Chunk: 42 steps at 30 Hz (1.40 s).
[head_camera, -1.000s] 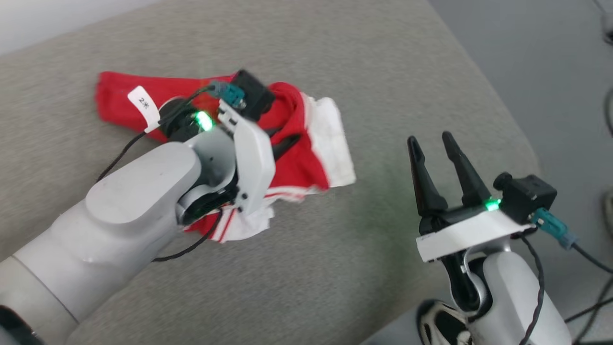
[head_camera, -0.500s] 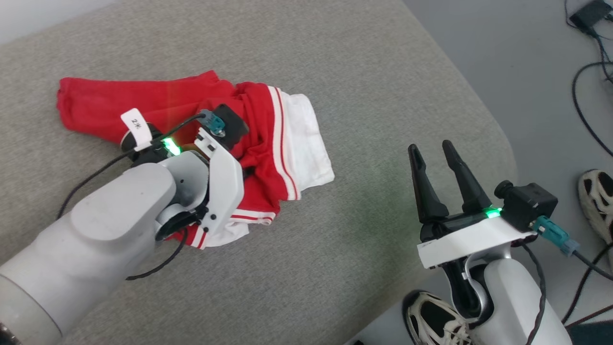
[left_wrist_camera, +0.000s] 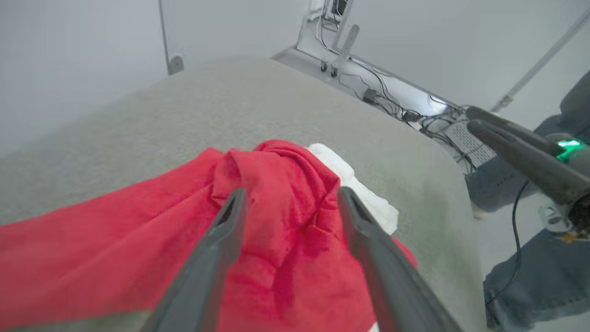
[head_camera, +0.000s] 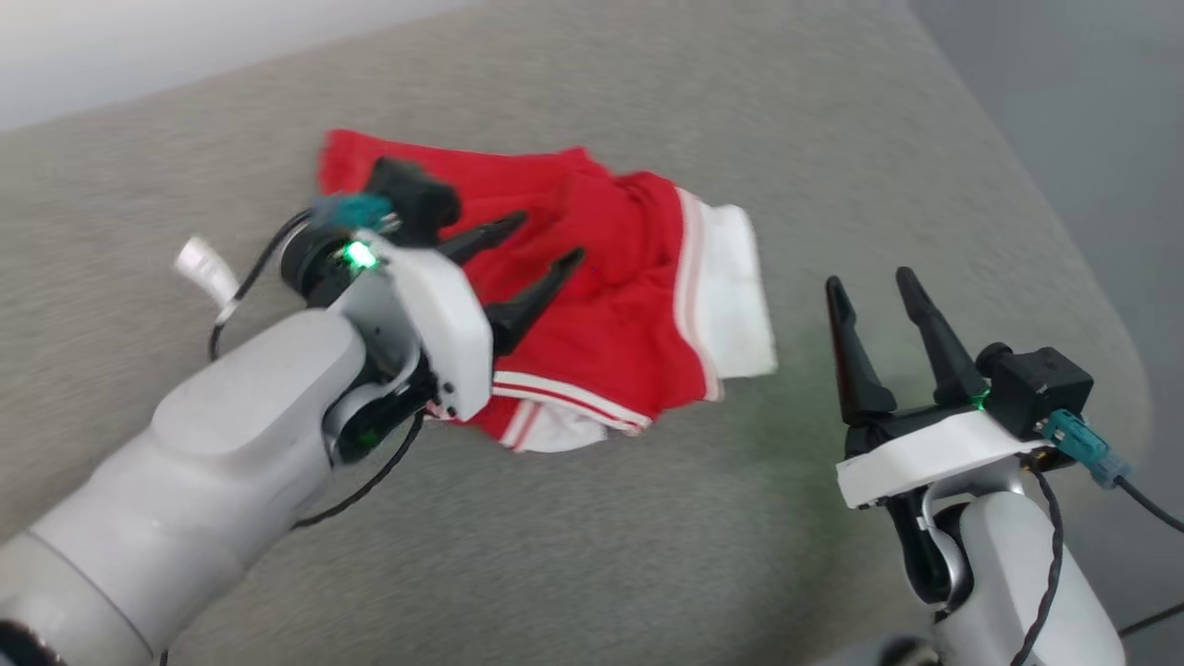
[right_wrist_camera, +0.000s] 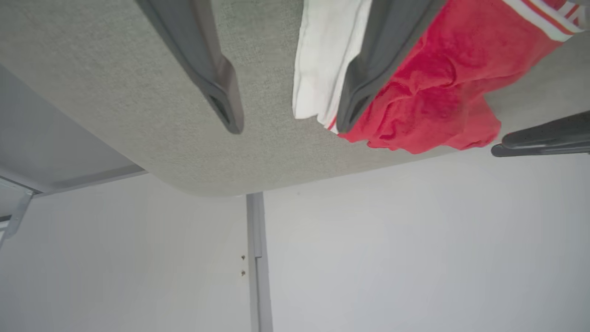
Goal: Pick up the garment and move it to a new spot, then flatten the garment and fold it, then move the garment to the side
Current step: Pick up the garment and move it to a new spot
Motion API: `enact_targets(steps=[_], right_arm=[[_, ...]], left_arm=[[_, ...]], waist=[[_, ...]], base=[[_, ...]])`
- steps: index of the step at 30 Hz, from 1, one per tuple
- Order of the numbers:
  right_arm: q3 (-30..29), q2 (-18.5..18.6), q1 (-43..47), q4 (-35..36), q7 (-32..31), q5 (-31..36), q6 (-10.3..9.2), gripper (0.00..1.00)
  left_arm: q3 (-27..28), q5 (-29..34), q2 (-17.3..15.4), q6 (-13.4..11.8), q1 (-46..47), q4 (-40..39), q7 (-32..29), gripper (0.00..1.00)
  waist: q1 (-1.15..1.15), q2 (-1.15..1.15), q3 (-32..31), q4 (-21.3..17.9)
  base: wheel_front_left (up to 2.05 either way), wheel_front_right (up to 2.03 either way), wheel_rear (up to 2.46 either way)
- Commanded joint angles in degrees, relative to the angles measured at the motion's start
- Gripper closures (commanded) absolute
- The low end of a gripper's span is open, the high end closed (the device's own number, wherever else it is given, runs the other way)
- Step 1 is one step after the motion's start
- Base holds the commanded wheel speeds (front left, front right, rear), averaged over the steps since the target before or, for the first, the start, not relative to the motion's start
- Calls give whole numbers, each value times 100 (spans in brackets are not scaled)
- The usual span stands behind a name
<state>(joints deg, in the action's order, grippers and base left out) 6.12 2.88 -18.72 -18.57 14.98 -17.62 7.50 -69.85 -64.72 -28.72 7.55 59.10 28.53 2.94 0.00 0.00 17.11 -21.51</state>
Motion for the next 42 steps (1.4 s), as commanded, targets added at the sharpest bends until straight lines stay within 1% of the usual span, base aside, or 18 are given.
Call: enact_targets(steps=[1,3,6,10,12,13,16,20,22,25,27,30,32,33,34,38,41,42], right_arm=[[-72,9,33,-19,29,117,-2,0],[-167,7,80,-84,29,274,-2,0],[-286,8,184,-147,29,496,-2,0],[-467,8,334,-208,29,748,-2,0],[-596,9,435,-223,29,823,-2,0],[-659,8,482,-218,29,847,-3,0],[-832,7,653,-169,29,887,-2,0],[-961,8,896,-111,28,880,-3,0],[-995,8,1009,-118,29,906,-3,0],[-1101,9,1163,-90,29,1029,-3,0],[-1161,7,1280,-57,28,1052,-3,0],[-1259,8,1380,35,29,1081,-3,0],[-1296,8,1400,121,29,1108,-3,0],[-1331,9,1393,161,29,1118,-2,0],[-1331,9,1393,161,29,1118,-2,0],[-1415,6,1334,398,29,1135,-2,0],[-1397,7,1284,565,29,1060,-2,0],[-1369,6,1270,622,29,1061,-2,0]], left_arm=[[84,-128,-15,-17,-211,83,288,0],[189,-297,-5,-17,-523,234,684,0],[310,-523,-17,-17,-969,449,1025,0],[556,-729,-29,-17,-1633,710,1203,0],[738,-581,-49,-22,-1889,870,1226,0],[932,-477,-44,-40,-2013,909,1230,0],[1537,-115,-27,-75,-2542,960,1230,0],[2439,608,-107,-327,-3204,835,1232,0],[2941,848,-77,-399,-3626,679,1233,0],[3747,1402,-88,-566,-4217,370,1233,0],[4296,1726,46,-626,-4650,78,1234,0],[5116,2344,180,-611,-5233,-381,1234,0],[5589,2814,340,-630,-5615,-667,1233,0],[5800,2995,445,-584,-5749,-843,1234,0],[5800,2995,445,-584,-5749,-843,1234,0],[6616,3826,760,-410,-6170,-1493,1234,0],[7034,4357,1038,-269,-6304,-1923,1234,0],[7192,4422,1153,-223,-6320,-2052,1234,0]], waist=[[0,0,-325,503],[0,0,-443,732],[0,0,-646,1080],[0,0,-884,1498],[0,0,-993,1686],[0,0,-1037,1769],[0,0,-1169,1990],[0,0,-1282,2160],[0,0,-1335,2198],[0,0,-1421,2225],[0,0,-1473,2236],[0,0,-1514,2197],[0,0,-1529,2144],[0,0,-1527,2128],[0,0,-1527,2128],[0,0,-1517,2096],[0,0,-1488,2090],[0,0,-1478,2086]], base=[[0,0,0],[0,0,0],[0,0,0],[0,0,0],[0,0,0],[0,0,0],[0,0,0],[0,0,0],[0,0,0],[0,0,0],[0,0,0],[0,0,0],[0,0,0],[0,0,0],[0,0,0],[0,0,0],[0,0,0],[0,0,0]])
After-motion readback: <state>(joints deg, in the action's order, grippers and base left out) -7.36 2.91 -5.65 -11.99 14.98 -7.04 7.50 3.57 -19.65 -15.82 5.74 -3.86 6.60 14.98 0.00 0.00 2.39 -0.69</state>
